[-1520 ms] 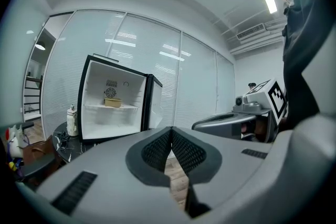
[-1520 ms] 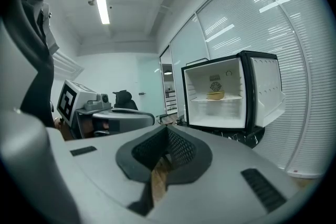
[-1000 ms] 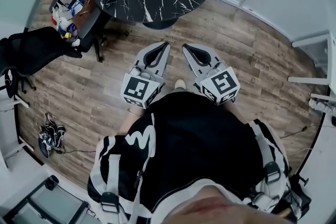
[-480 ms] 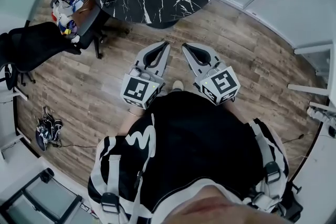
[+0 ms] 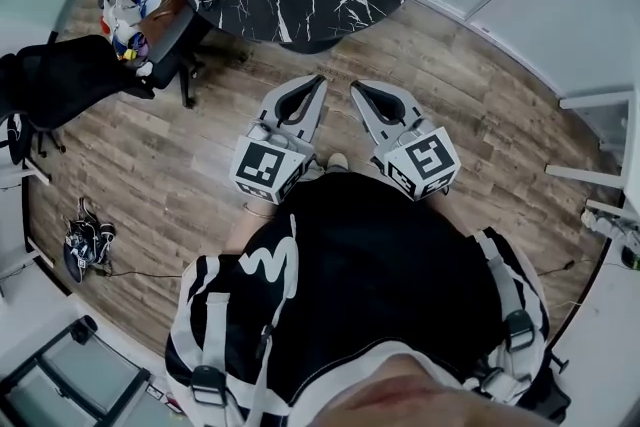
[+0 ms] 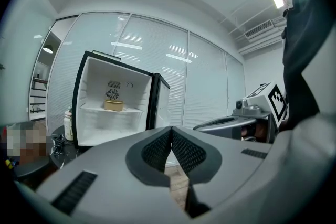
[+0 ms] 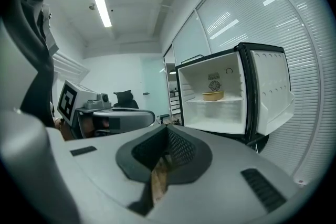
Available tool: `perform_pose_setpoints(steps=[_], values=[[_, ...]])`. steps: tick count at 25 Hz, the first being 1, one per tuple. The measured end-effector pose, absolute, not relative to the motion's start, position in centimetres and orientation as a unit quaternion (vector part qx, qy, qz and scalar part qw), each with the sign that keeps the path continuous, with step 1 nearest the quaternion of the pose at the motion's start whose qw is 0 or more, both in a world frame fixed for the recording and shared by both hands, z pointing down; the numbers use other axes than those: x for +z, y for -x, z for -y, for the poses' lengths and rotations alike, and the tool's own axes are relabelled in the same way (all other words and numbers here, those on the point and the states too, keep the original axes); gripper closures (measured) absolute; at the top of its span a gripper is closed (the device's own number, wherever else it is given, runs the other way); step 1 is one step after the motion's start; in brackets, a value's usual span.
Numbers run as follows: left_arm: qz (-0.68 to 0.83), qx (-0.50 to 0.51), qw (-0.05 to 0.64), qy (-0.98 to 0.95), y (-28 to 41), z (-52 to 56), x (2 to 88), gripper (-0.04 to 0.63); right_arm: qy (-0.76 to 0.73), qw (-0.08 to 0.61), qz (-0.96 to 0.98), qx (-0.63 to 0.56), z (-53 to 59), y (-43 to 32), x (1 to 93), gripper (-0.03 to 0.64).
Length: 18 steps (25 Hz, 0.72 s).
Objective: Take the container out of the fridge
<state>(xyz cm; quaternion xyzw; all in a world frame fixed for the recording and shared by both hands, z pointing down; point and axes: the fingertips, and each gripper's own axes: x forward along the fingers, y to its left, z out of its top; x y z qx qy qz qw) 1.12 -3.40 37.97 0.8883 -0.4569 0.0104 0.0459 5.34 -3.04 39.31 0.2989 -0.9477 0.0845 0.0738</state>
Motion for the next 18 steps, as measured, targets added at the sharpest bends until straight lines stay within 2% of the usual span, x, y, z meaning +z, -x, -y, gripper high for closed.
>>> perform_pose_setpoints(steps=[18], values=[[0.473,0.013,0.050,-0.879,-0.6,3.0,38.4,0.591,-0.284,0.070,0.952,0.086,3.0,-5.1,39.7,0.612]])
